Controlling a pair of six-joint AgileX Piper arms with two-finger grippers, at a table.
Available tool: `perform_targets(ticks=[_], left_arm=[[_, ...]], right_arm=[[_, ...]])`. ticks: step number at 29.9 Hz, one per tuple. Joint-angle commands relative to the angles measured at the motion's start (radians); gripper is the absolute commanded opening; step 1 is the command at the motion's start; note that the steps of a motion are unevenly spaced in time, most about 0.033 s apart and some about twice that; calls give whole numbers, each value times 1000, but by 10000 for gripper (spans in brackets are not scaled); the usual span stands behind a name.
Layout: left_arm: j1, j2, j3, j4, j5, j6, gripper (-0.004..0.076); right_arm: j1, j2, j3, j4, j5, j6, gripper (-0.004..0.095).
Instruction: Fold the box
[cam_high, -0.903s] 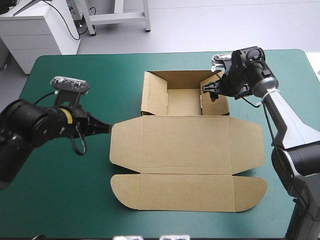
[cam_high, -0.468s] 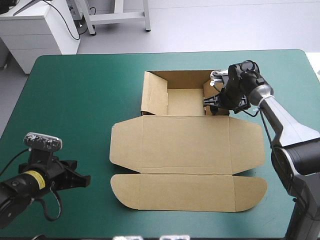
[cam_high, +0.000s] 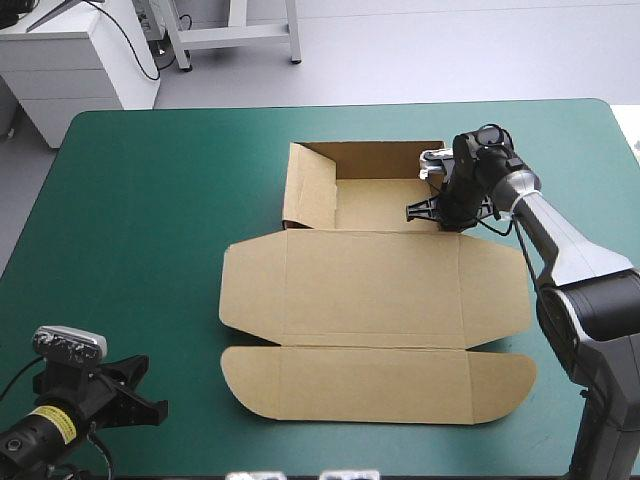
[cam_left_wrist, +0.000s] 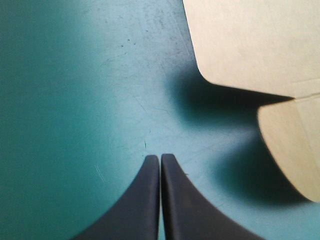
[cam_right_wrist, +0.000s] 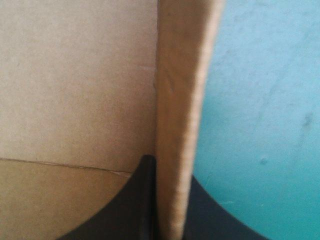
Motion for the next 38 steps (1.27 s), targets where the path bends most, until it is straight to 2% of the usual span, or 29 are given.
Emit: perform_targets(ticks=[1, 3, 6, 12, 16, 19, 23, 29, 33, 35, 38], left_arm=[[-5, -34, -9, 0, -88, -2, -8], [-5, -50, -6, 0, -95, -2, -8], [-5, -59, -6, -8, -96, -2, -8], [-5, -59, -6, -12, -98, -2, -8], [-5, -59, -6, -37, -106, -2, -8], [-5, -59, -6, -50, -109, -2, -8], [-5, -59, -6, -50, -109, -2, -8], [-5, -59, -6, -50, -109, -2, -8], [-5, -59, -6, -50, -104, -2, -8], [-5, -59, -6, -50, -93, -2, -8], [-5, -59, -3, -50, -81, -2, -8]], right_arm=[[-25, -70, -91, -51, 34, -36, -20], [-60, -86, -182, -51, 78, -61, -20], [-152, -138, -306, -58, 87, -91, -20], [-417, -213, -424, -103, 83, -160, -20], [-625, -198, -427, 0, 62, -141, -20], [-720, -156, -427, 80, 65, -144, -20], [-786, -84, -427, 125, 66, -146, -18], [-795, 27, -427, 132, 83, -158, -4], [-795, 79, -427, 153, 85, -175, 142], [-795, 84, -427, 200, 85, -231, 316], [-795, 84, -427, 202, 85, -258, 591]])
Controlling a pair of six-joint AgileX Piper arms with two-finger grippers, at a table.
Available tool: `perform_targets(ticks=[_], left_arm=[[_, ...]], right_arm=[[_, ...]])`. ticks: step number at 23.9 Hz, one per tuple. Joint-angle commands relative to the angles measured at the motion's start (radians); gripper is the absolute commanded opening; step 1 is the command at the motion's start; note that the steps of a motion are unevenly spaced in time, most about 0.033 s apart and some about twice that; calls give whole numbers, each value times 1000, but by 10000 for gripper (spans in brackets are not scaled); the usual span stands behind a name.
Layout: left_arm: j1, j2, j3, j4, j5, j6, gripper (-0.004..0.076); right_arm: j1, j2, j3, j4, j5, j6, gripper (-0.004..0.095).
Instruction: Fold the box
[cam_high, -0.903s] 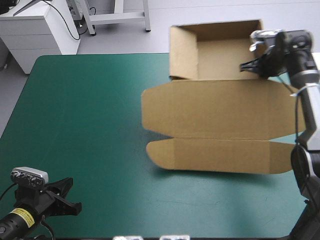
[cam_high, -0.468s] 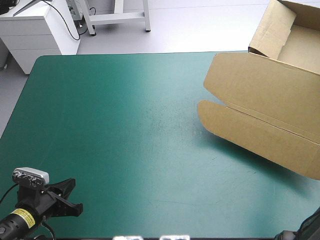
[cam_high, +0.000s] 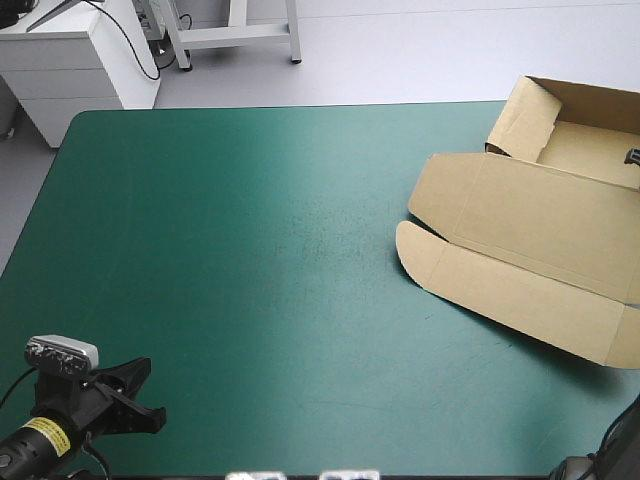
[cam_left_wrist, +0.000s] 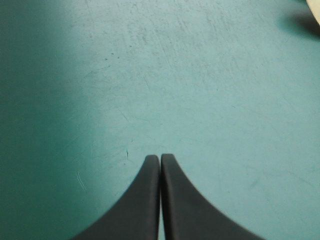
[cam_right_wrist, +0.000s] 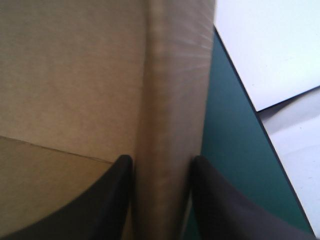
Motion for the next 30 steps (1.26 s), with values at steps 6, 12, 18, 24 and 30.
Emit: perform_targets(ticks=[6, 12, 18, 24, 30], left_arm=[[-4, 8, -22, 3, -10, -2, -8], [-4, 8, -22, 3, 10, -2, -8], [-4, 8, -20, -1, 31, 2, -8], [-4, 8, 9, -1, 30, 19, -8], [-4, -10, 9, 1, -9, 21, -8]], right_arm=[[-7, -110, -29, 6, 11, 6, 791], [-5, -274, -12, 116, 11, 2, 678], [126, -549, 190, 271, 9, -141, -7], [469, -755, 534, 269, -120, -262, -4], [655, -1011, 897, 189, -363, -290, -5]])
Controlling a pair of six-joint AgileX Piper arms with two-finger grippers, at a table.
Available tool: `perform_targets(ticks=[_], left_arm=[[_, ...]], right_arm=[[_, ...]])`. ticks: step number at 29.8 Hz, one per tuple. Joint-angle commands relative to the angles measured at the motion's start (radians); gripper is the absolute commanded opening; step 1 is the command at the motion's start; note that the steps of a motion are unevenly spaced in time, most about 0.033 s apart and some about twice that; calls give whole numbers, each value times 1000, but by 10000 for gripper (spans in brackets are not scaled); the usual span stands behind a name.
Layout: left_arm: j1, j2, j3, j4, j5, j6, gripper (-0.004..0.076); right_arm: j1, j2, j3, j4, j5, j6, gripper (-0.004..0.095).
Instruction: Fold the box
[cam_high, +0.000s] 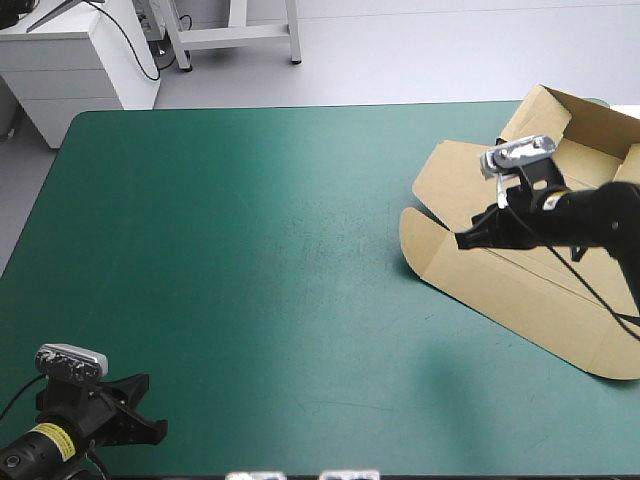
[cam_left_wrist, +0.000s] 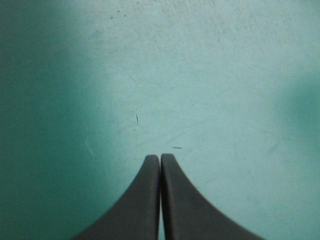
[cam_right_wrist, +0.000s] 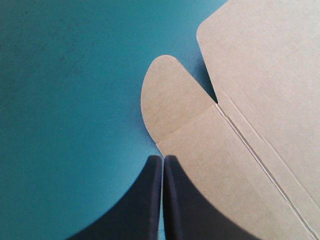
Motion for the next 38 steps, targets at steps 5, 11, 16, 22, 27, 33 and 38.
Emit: perform_targets(ticks=[5, 11, 16, 22, 27, 33, 38], left_arm=[[-4, -69, -25, 3, -150, 29, -8], [-4, -140, -25, 3, -145, 52, -8], [-4, -174, -25, 2, -137, 100, -8], [-4, -176, -25, 0, -105, 141, -8], [-4, -176, -21, 0, -105, 141, -8], [-4, -176, -1, 0, -130, 141, -8], [-4, -176, 1, -2, -134, 141, -8]], right_arm=[[16, -317, 287, -22, -305, -40, -5], [16, -550, 484, -62, -407, -49, -5], [13, -711, 647, -68, -462, -14, -5], [13, -897, 773, -72, -494, 17, -8], [13, -1014, 840, -154, -483, 134, -20], [13, -1103, 886, -304, -407, 309, -20], [13, -1113, 886, -328, -394, 342, -20]])
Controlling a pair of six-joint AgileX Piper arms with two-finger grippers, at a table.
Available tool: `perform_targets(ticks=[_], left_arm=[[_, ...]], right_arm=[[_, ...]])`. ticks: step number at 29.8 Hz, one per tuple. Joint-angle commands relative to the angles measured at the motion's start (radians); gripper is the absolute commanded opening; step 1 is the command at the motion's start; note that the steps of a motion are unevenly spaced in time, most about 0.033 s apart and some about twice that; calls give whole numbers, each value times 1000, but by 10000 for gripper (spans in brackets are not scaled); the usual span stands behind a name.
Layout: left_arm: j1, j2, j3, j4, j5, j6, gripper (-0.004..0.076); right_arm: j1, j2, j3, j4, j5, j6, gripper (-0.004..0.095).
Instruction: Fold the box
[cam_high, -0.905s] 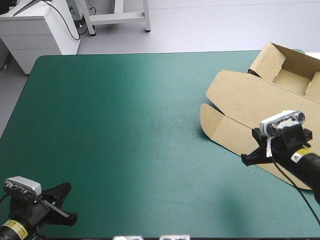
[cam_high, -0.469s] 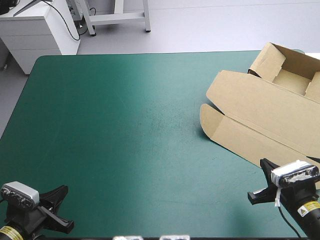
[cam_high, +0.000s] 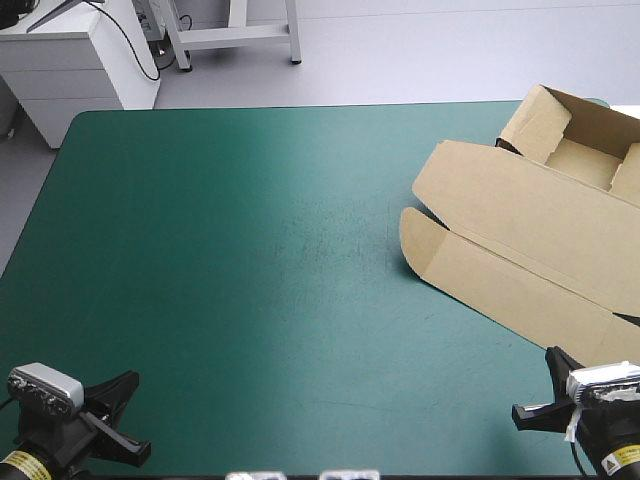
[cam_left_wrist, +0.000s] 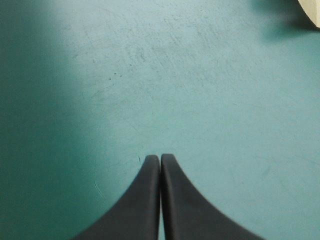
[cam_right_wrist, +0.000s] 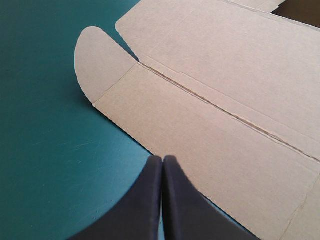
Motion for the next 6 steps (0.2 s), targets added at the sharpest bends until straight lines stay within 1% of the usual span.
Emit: perform_targets(ticks=[1, 6], left_arm=[[-4, 17, -21, -2, -77, -1, -8], [-4, 17, -21, -2, -77, -1, -8]], right_arm=[[1, 10, -23, -18, -47, 23, -20], [1, 10, -23, -18, -47, 23, -20]])
